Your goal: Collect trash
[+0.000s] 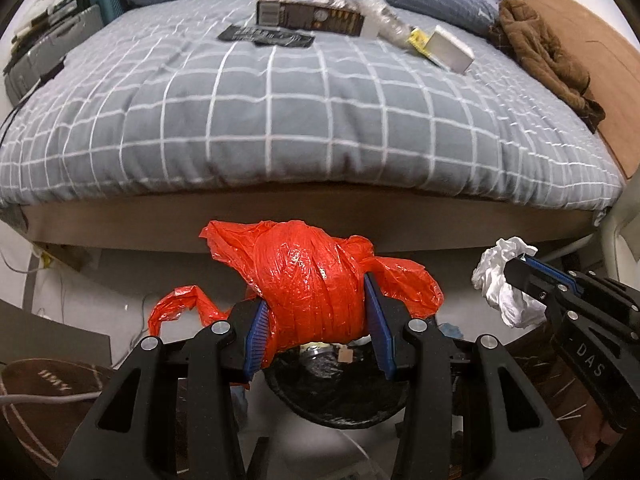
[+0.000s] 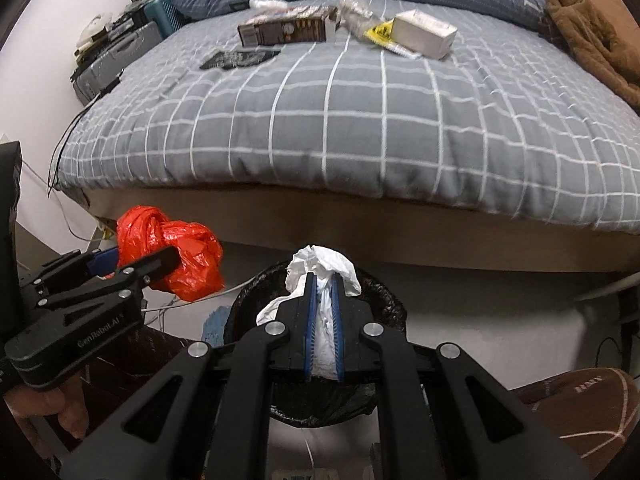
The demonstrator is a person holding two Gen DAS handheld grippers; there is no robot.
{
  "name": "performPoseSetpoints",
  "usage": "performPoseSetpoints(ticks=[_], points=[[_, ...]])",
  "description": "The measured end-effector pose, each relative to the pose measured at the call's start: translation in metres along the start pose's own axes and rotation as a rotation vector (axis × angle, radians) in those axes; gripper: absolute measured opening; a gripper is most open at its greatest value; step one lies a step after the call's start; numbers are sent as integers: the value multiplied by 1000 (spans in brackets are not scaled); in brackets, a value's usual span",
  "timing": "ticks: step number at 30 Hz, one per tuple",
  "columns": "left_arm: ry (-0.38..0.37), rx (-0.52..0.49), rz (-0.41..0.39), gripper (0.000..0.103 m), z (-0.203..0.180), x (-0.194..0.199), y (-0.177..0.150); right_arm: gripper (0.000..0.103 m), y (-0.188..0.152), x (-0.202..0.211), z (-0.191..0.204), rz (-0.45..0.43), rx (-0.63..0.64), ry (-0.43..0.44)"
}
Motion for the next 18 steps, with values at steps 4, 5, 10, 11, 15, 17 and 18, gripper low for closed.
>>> performPoseSetpoints(ticks=[4,5,10,11,15,17,18], points=[[15,15,24,43,14,-13,-7,7,-8,-22,2,41,-1,12],[19,19,29,43,18,-16,-9,7,-9,-26,3,51,-2,17],[46,41,62,43,38,-30,-19,7,-18,-53,10,107,8,34],[48,47,66,43,43,-31,-20,7,-19,-59,12,119,11,36],[63,68,76,43,59,-35,-25,10,-22,-73,19,145,21,45],[68,72,80,43,62,-36,-26,13,-23,-79,21,153,25,46],[69,73,82,43,63,-37,-27,20,-24,-81,21,155,26,47]])
Point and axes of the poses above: each gripper's, at about its wrist camera, not at the fingertips, and x roughly against the way its jaws point, z to its left, y to its top, the point moved 6 cm from there along -x, roughly the way its jaws point, and after that the axes turned 13 degrees about y, right-handed, at the moved point
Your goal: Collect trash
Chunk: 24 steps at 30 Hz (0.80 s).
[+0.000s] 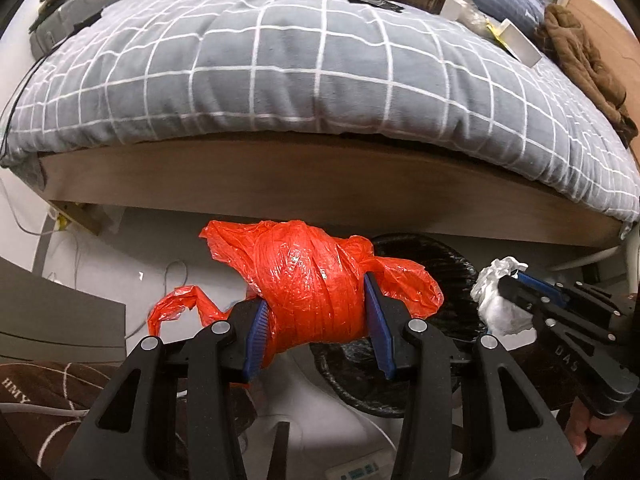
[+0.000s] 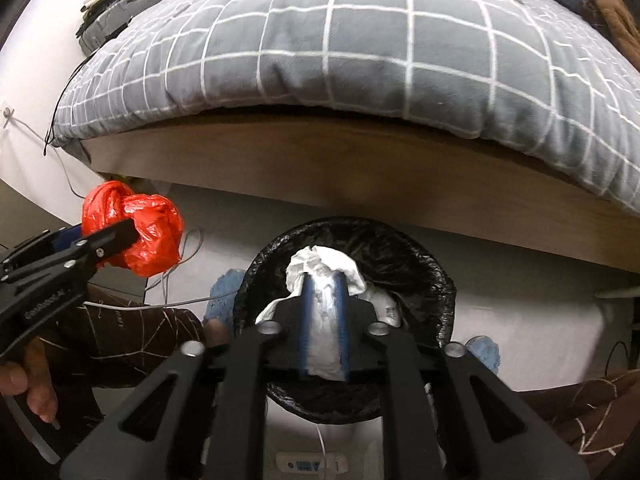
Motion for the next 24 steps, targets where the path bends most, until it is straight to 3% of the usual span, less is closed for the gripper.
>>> performPoseSetpoints(ticks=[4,15,19,24], points=[[2,-15,8,43,-6,-5,0,42,-1,-4,-1,-1,0,3],[-21,-55,26,43,-37,-20,-4,78,-9,10,-18,-39,-11,-42],[-39,-81,20,43,-57,-16,-3,89,-8,24,-33,-77,-44,-71],[-69,-115,12,43,-85,-12,1,95,-10,42,-60,-112,-82,-126]])
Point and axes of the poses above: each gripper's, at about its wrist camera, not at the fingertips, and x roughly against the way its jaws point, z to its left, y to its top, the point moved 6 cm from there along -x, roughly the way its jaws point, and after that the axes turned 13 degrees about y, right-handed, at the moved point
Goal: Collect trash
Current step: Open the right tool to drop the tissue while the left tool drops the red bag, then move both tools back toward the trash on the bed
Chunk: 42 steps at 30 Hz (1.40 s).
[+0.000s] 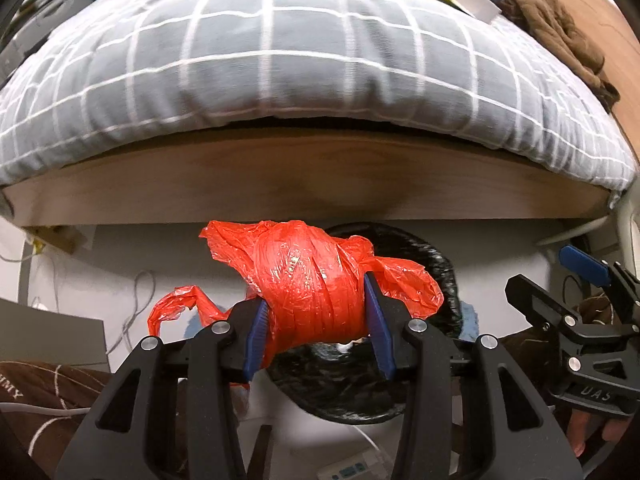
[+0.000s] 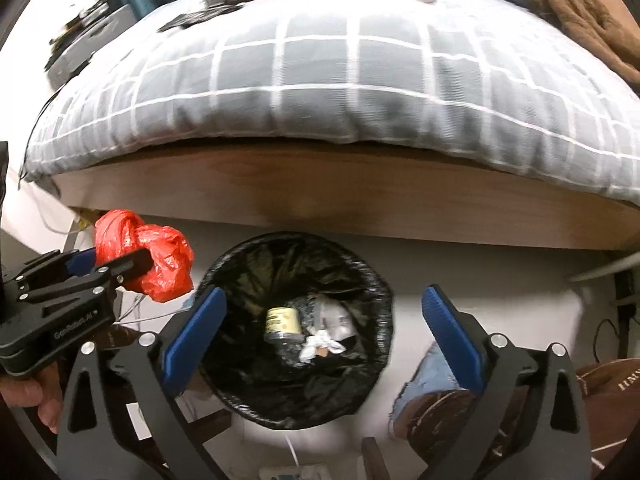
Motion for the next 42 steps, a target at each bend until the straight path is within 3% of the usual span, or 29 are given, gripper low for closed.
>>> performPoseSetpoints(ticks=[15,20,30,42], points=[[-50,-115,-15,45,-62,3,5,95,-1,34,-58,-66,-93,-76],[-17,-113,-31,56,-59,4,3,95,2,33,-55,-71,-94,-70],[47,-65,-88,93,-24,15,12,95,16,39,-35,-96,-55,-57],[63,10,-156,97,2,58,37,95,48,70,-12,-171,-5,-41]])
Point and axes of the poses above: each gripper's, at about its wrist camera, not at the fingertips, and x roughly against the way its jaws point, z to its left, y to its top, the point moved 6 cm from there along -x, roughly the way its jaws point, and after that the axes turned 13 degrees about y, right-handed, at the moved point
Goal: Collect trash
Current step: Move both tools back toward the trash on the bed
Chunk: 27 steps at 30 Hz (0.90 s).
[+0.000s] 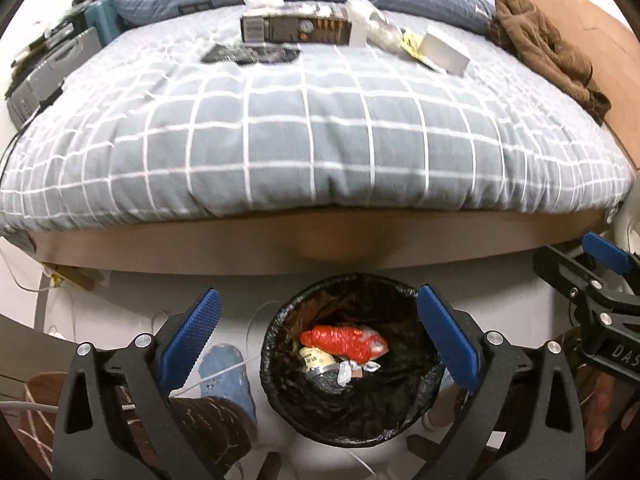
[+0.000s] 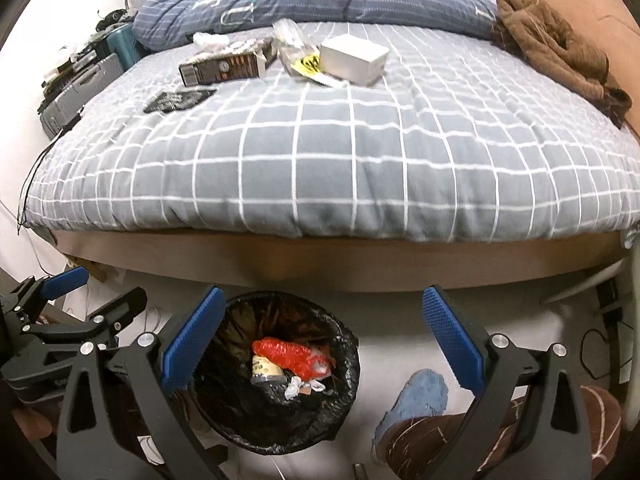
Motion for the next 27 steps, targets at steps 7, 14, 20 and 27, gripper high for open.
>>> performPoseSetpoints(ticks=[7,14,20,27], points=[[1,15,-46,97,8,18,24,95,23,15,10,-44,23,6],[11,39,-80,97,20,32,52,95,49,31,13,-88,44,3],[18,52,-109,97,28,41,76,95,73,41,13,-124,53,1],[28,62,-141,97,38,47,103,95,100,46,16,-155,70,2]])
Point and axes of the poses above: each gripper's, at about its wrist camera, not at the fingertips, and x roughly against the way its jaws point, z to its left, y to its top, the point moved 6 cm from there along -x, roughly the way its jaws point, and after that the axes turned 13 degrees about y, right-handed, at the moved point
